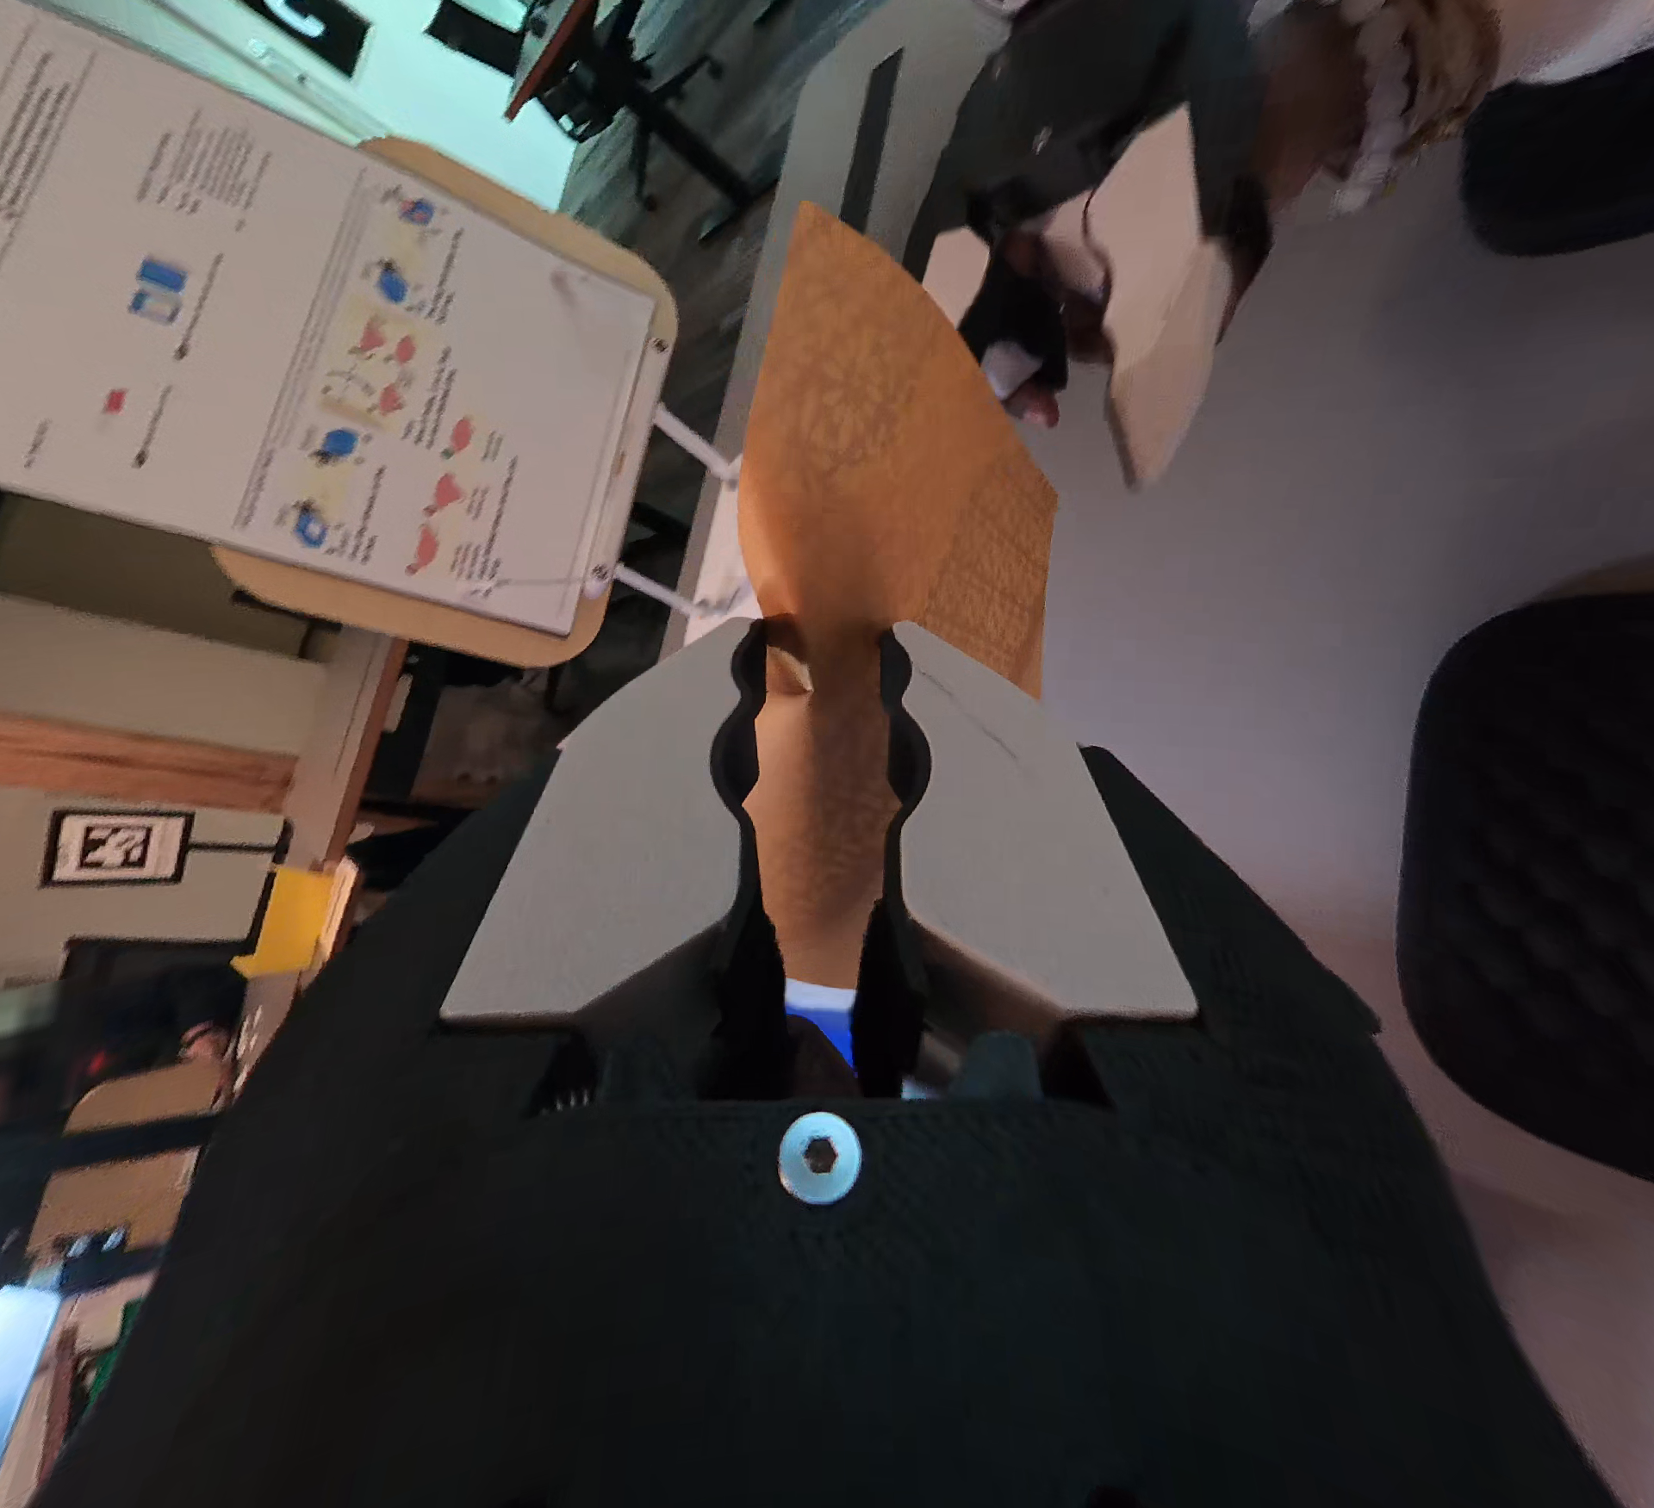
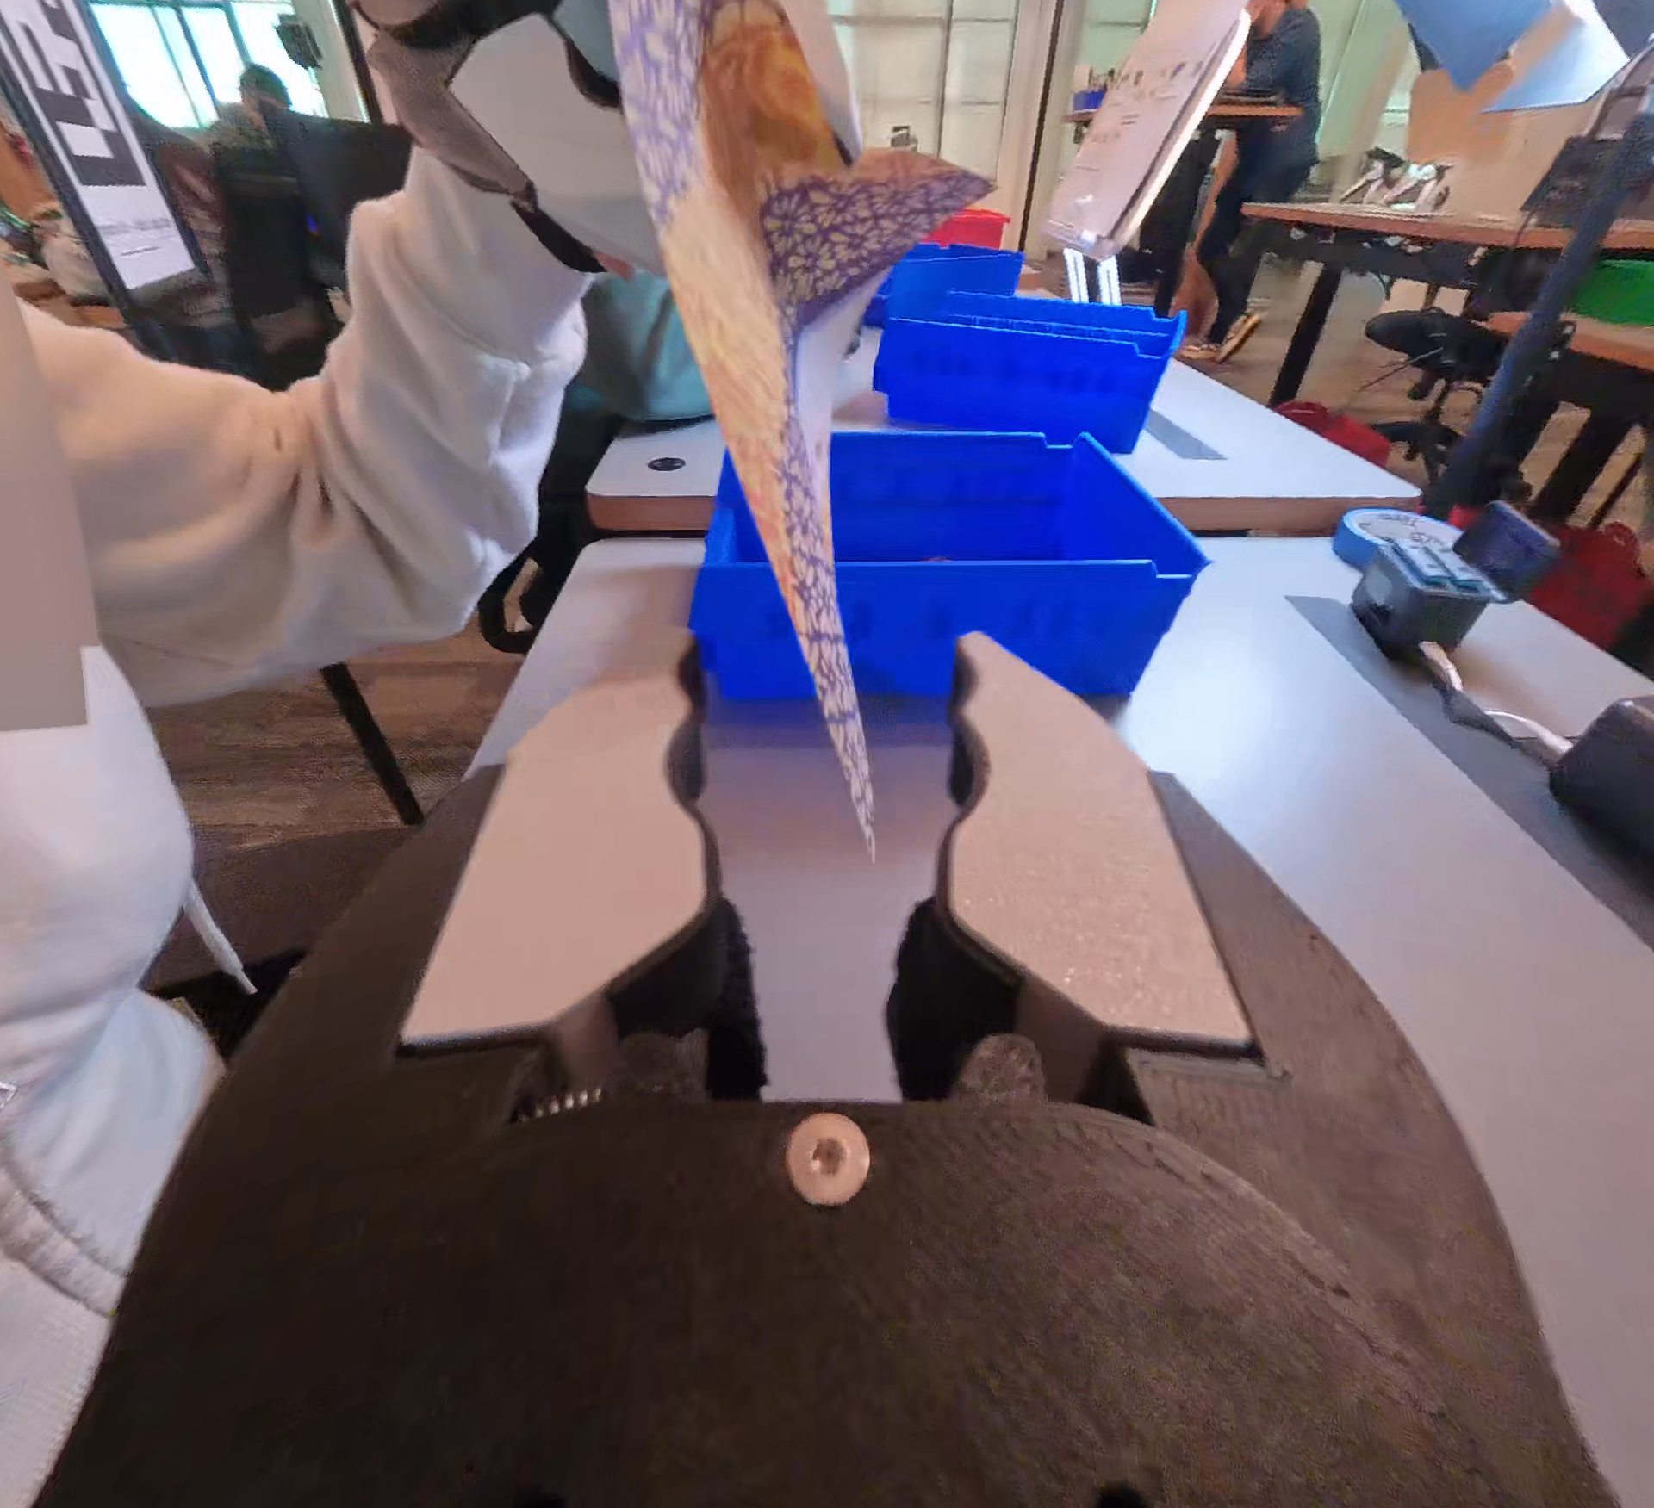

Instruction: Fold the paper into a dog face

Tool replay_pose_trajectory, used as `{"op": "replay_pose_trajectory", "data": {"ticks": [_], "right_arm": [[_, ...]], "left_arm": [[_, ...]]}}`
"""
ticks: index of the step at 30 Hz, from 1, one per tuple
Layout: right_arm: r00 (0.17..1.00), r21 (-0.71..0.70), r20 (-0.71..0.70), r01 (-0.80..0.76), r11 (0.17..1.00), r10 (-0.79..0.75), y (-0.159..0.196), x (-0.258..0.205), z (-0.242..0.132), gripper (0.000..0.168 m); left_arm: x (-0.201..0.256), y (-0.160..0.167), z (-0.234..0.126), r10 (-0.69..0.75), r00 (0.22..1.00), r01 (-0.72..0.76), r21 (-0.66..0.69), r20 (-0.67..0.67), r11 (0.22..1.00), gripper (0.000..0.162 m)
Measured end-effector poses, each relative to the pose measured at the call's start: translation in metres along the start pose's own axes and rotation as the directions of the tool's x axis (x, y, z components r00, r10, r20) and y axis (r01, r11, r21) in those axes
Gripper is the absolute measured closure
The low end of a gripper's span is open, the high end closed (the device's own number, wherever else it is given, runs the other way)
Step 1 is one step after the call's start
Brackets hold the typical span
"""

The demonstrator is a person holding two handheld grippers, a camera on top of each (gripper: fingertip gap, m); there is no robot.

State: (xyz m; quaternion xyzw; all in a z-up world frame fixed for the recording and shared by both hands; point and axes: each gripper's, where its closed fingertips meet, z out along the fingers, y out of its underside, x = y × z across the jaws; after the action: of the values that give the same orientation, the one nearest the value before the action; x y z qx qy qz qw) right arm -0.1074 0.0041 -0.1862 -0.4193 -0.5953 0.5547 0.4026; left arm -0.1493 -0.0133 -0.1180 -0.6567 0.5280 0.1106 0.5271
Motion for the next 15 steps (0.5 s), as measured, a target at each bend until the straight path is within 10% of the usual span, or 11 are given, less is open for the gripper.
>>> {"op": "replay_pose_trajectory", "data": {"ticks": [3,9,15], "right_arm": [[0.990,0.093,0.024,-0.138,0.986,0.136,0.005,-0.002,-0.013,0.168],[0.732,0.481,0.042,-0.611,0.629,0.680,0.011,0.036,-0.082,0.168],[0.573,0.661,0.095,-0.648,0.379,0.814,0.025,0.031,-0.126,0.168]], "left_arm": [[0.007,-0.010,0.022,0.000,0.999,0.000,0.020,-0.037,1.000,0.133],[0.013,-0.053,0.036,0.030,0.968,-0.080,0.193,0.249,0.978,0.090],[0.104,-0.043,0.130,0.393,0.850,-0.424,0.012,0.352,0.906,0.099]]}}
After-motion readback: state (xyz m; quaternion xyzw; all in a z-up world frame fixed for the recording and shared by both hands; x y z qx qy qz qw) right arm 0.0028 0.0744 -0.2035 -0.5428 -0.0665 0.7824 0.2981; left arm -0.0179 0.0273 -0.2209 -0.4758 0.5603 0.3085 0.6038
